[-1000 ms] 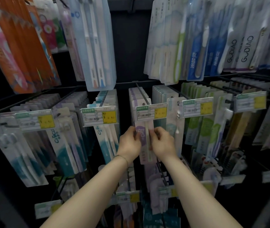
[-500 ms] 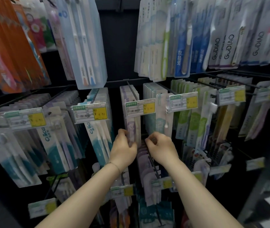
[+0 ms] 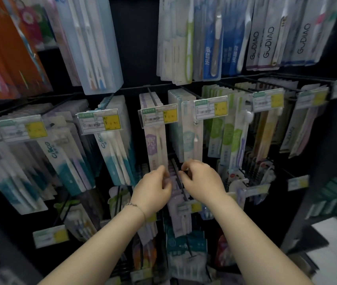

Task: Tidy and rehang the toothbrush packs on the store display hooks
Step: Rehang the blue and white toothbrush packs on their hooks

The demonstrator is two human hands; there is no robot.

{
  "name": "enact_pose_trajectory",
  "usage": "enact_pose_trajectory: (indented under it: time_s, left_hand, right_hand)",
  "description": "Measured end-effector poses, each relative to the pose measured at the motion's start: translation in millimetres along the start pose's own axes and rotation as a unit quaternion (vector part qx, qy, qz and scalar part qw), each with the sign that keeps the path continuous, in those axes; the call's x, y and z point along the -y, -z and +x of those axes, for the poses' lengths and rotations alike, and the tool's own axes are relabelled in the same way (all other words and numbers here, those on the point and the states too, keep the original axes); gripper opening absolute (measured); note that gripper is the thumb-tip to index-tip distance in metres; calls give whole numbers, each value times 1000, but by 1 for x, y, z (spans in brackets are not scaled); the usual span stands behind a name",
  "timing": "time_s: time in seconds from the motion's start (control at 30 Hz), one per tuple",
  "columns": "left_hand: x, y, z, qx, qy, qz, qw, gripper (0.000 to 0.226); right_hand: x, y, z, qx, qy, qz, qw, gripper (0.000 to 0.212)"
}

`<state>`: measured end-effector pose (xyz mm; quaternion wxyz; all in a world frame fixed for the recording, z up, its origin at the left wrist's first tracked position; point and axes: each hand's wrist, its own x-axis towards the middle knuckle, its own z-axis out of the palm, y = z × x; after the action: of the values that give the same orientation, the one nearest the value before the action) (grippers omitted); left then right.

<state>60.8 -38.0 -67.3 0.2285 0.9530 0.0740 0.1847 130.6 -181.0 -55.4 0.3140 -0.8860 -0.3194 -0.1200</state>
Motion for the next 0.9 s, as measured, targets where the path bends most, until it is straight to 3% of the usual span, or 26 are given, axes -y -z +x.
enact_pose_trajectory:
  time_s: [0.27,0.57,0.9]
  left_hand:
    - [10,-5,-36,-5,9,41,999,11]
    - [40,-30,-90,40,44,113,992,13]
    - [94,-40,-128,99,116,131,979,17]
  right_hand:
    - [-19,-28,-27,-14,15,-16,1000,18]
    - [-16,-72,-73,23,78,-18,997,10]
    - [4,-121,-98,83,49,2,995,17]
